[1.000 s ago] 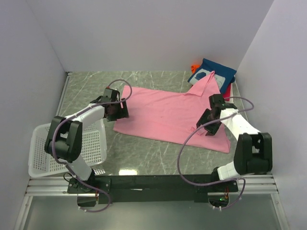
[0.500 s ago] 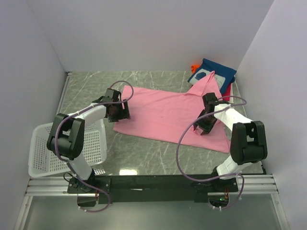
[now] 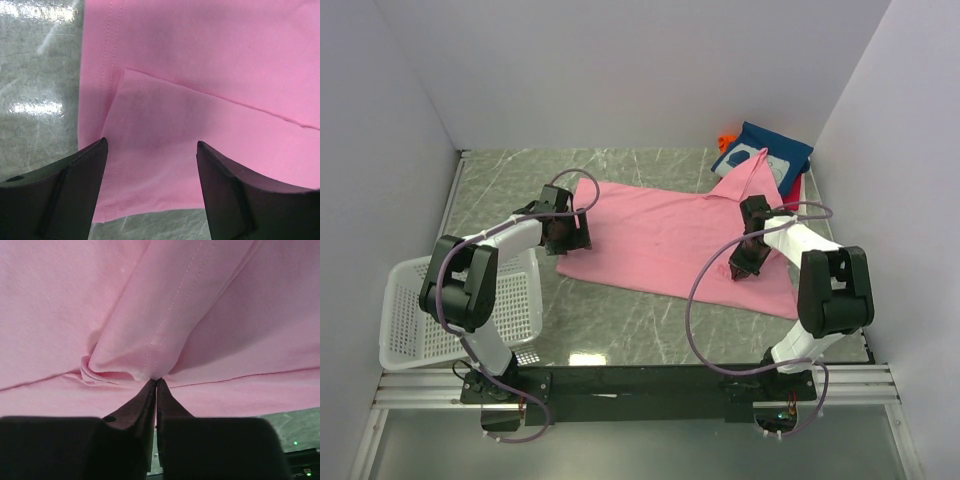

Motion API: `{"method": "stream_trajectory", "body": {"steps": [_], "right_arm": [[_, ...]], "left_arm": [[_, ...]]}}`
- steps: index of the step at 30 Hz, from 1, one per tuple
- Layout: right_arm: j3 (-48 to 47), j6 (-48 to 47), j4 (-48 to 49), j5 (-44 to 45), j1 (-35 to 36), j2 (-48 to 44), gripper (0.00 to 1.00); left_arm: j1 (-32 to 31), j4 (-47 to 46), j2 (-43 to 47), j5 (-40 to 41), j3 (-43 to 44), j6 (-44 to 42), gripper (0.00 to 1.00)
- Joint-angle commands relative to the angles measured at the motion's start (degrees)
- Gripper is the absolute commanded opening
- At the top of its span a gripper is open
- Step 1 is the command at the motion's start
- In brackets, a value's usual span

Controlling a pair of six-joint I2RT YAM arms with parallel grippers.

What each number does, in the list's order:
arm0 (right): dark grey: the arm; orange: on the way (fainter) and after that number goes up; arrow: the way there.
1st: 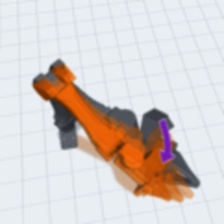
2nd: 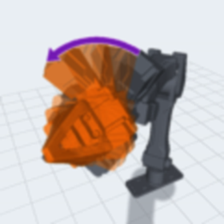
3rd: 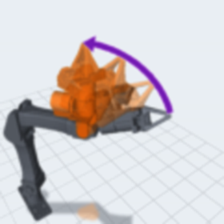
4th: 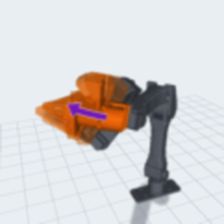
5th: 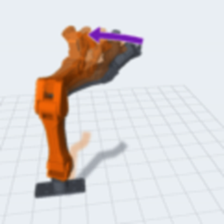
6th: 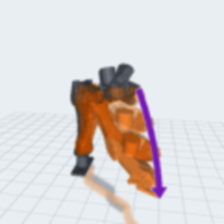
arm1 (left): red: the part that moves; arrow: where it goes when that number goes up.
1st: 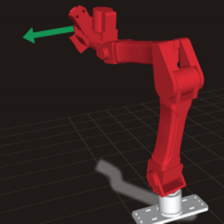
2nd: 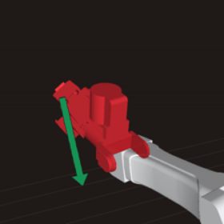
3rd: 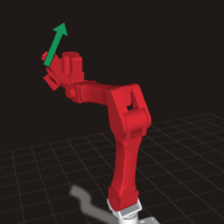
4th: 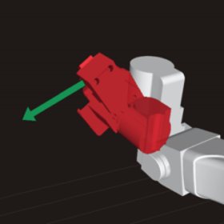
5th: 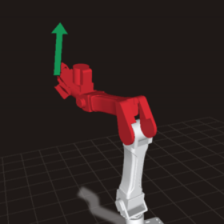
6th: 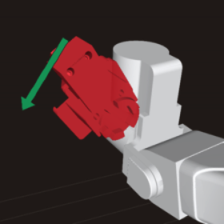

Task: Fold and stack the t-shirts
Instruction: Fold the tshirt

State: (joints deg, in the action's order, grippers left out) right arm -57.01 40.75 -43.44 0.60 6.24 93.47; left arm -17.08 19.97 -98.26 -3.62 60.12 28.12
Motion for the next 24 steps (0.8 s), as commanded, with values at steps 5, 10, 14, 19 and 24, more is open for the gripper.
{"method": "stream_trajectory", "body": {"steps": [5,10,14,19,24], "right_arm": [[-3.18,-0.41,-1.21,3.26,0.44,1.8,0.0],[-8.27,-1.64,-2.7,3.97,0.44,3.47,0.0],[-13.02,-2.61,-3.67,4.06,0.88,7.59,0.0],[-17.95,-3.92,-4.37,4.15,1.76,12.25,0.0],[-22.78,-5.15,-5.34,4.23,2.55,16.21,0.0]], "left_arm": [[-0.23,-0.54,-0.09,0.72,2.28,-0.87,0.77],[-0.15,-0.37,0.17,1.33,2.37,-1.22,0.76],[-0.15,0.07,0.08,1.86,2.9,-1.66,0.76],[-0.15,0.69,-0.27,2.56,3.34,-2.01,0.76],[-0.15,1.48,-0.97,2.91,3.69,-2.19,0.76]]}}
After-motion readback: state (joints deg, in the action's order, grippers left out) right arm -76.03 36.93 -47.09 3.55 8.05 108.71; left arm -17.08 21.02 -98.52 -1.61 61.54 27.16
